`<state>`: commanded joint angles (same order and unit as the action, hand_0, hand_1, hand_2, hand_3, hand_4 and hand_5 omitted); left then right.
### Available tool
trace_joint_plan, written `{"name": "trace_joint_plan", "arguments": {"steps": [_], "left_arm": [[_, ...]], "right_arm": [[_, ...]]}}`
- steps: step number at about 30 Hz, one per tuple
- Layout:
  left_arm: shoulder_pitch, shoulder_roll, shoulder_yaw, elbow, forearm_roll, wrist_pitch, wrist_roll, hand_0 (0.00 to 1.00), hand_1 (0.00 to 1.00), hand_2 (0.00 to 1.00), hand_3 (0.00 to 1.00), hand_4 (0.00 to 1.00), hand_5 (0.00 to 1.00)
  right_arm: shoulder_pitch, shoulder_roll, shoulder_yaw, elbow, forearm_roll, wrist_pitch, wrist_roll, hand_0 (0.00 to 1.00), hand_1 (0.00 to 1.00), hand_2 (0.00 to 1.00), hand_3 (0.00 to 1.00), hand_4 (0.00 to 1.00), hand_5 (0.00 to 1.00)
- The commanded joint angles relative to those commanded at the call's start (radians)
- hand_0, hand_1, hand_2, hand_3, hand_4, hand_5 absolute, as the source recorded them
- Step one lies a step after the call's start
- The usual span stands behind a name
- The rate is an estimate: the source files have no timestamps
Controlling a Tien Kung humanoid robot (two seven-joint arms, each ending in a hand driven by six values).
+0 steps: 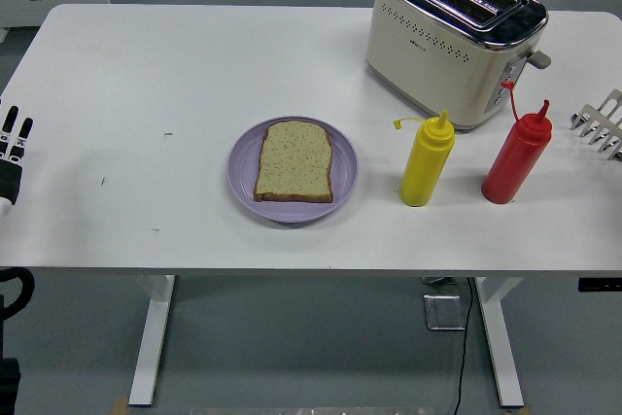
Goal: Pick up the cup,pour liquid into bread,place the cup on the desk
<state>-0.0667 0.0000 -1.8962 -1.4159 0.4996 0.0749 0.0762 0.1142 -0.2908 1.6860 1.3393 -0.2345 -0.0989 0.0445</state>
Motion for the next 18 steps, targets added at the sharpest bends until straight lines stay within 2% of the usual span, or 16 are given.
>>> {"name": "trace_joint_plan", "arguments": {"steps": [18], "left_arm": [[0.006,0.000,0.009,0.001,0.000,0.001,0.000,0.809,0.788,0.804,0.730,0.619,0.998]], "right_arm": [[-0.009,0.005,-0.010,0.000,0.001,-0.005,-0.007,0.764,0.696,0.736,0.769,0.627,0.726]]}}
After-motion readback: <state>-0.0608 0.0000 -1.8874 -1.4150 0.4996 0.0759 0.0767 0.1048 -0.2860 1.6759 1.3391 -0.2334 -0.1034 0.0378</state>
